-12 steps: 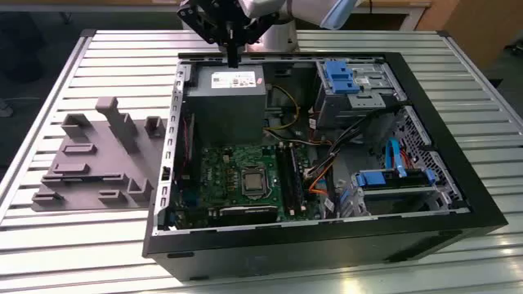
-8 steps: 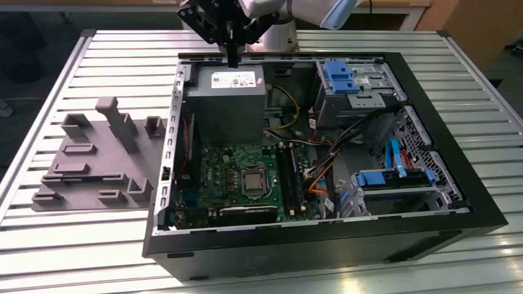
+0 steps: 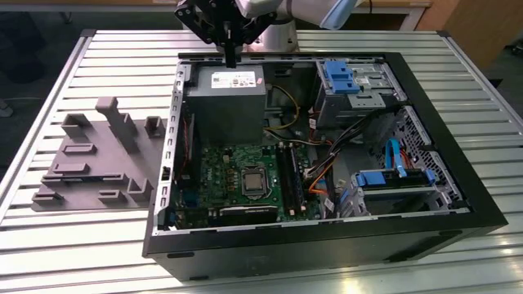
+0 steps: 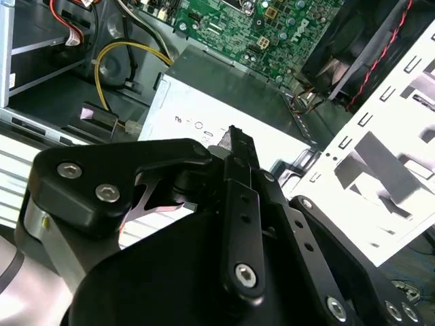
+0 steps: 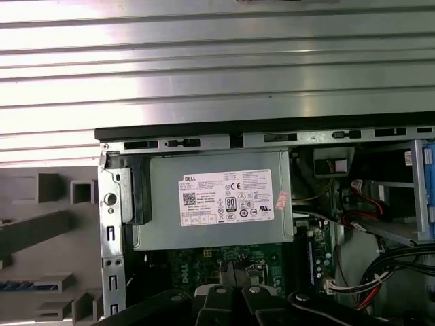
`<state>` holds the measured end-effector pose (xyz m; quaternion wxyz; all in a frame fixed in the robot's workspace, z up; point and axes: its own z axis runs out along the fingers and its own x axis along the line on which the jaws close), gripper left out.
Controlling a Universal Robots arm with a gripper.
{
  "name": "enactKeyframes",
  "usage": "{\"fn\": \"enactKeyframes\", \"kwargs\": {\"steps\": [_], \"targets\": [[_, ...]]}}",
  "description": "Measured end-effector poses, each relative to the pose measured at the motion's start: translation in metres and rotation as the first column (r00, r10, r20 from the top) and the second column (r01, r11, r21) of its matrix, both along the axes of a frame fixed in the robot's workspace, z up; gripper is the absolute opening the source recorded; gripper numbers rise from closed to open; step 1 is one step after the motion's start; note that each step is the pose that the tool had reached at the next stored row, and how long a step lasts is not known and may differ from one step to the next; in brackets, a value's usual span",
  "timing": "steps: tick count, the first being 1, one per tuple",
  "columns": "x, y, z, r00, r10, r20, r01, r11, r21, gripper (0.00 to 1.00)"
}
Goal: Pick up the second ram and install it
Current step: 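Reach for the second ram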
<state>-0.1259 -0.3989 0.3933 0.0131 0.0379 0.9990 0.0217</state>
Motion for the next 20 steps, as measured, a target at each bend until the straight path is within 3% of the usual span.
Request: {"fn": "enactKeyframes", "kwargs": {"steps": [20], "targets": [[-0.024,0.0,-0.0007,1.0,0.0,0.0,0.0,1.0,0.0,0.13]]}}
